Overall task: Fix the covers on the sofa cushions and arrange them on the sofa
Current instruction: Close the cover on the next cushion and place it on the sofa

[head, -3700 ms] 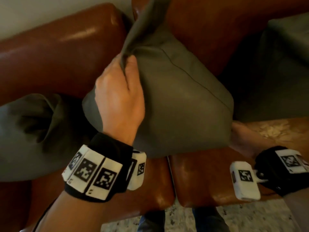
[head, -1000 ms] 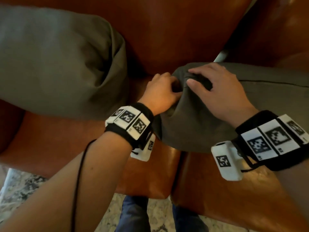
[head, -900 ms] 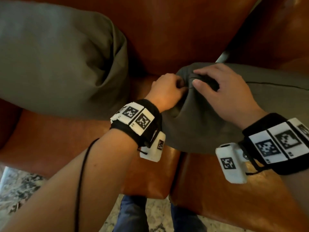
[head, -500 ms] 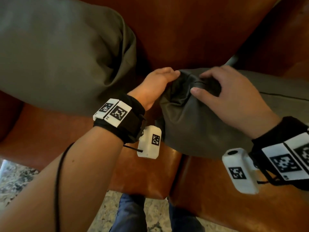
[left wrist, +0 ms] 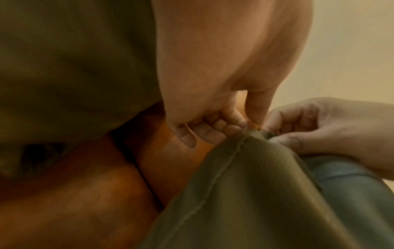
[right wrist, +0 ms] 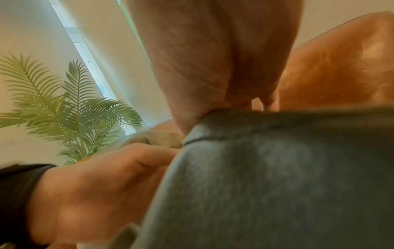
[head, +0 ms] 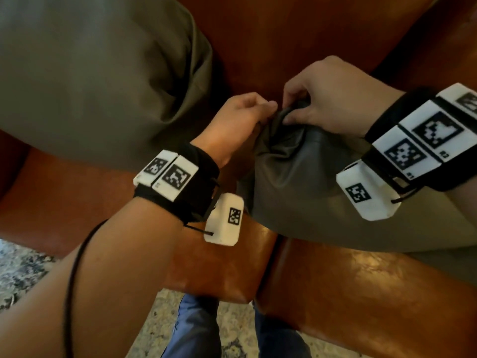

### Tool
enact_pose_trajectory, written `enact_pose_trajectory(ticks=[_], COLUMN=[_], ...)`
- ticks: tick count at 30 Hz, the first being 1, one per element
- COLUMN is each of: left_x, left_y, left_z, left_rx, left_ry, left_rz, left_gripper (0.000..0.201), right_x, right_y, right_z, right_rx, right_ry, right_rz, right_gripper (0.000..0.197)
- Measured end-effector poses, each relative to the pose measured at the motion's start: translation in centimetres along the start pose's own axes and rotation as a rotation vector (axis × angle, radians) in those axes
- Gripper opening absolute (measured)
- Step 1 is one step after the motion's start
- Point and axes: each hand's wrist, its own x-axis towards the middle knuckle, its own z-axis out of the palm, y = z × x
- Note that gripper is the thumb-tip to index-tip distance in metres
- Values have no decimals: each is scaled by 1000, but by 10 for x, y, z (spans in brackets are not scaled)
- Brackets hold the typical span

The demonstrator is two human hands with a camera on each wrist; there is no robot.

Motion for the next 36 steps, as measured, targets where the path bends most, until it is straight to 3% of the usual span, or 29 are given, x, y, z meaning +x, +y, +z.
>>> enact_pose_trajectory(ticks=[3, 6, 7, 10, 14, 21, 29, 33, 36], left_x=[-17, -24, -24, -22, -22, -18, -16, -15, -29], left_y=[-1, -13, -15, -18, -21, -23, -23, -24, -17], left_z=[-5, -5, -4, -2, -2, -1, 2, 7, 13], left_rx=[357, 453, 429, 282, 36, -269, -295, -163, 214], left_ry=[54, 43, 47, 58, 21, -60, -71, 77, 391], left_rz=[96, 94, 80, 13, -52, -133, -120, 9, 317], left_gripper=[19, 9, 3, 12, 15, 18, 19, 12, 6], right_x=[2, 5, 6, 6, 1, 4, 6, 9, 11], right_y=[2, 1, 1, -5, -12, -7, -4, -4, -6], right_z=[-4, -7, -7, -6, -9, -6, -9, -9, -15], right_rx=[25, 20, -3, -78, -162, -181, -164, -158, -103], right_ry=[-35, -131, -155, -108, -178, -178, -111, -79, 2], right_rz=[0, 11, 3, -99, -278, -325, -343, -262, -165], right_gripper=[14, 22, 22, 14, 23, 31, 10, 9, 10])
